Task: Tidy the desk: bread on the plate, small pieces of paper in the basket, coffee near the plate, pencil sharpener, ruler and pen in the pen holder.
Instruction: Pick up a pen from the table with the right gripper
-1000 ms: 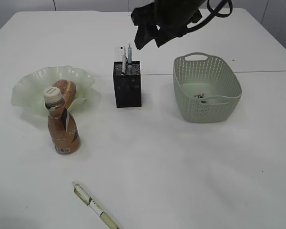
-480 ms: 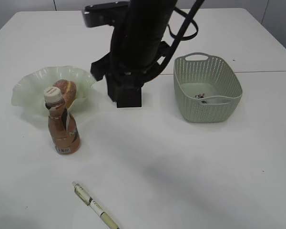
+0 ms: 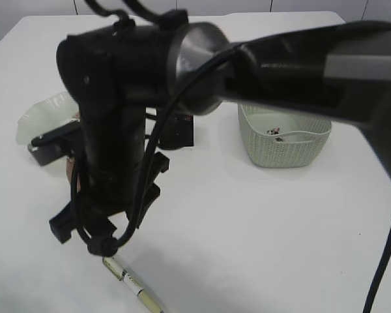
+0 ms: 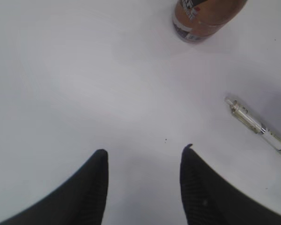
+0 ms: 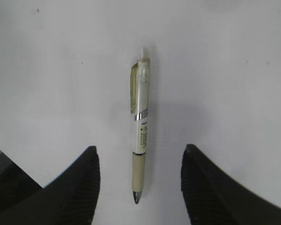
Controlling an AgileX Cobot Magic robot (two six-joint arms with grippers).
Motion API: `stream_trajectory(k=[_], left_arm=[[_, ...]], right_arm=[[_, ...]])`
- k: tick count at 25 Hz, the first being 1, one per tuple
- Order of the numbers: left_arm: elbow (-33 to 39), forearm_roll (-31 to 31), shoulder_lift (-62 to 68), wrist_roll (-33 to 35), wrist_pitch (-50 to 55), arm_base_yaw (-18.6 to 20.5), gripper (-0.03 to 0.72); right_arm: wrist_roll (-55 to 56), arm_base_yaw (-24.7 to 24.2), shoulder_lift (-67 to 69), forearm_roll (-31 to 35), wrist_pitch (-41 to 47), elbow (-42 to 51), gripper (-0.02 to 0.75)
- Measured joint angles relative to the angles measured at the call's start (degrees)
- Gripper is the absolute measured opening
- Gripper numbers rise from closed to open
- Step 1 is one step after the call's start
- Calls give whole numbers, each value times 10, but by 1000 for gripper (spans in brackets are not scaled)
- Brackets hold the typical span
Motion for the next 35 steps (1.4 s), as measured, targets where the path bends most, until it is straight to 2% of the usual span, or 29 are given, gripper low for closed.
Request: stream_trajectory(k=[9,15,35], left_arm=[[0,1,0,0,3,0,367],[0,1,0,0,3,0,361],[0,1,0,0,6,0,341]], right_arm=[[17,13,22,6,-3,64,407],[25,13,40,31,-8,67,407],[85,14,72,20,-94,68,407]])
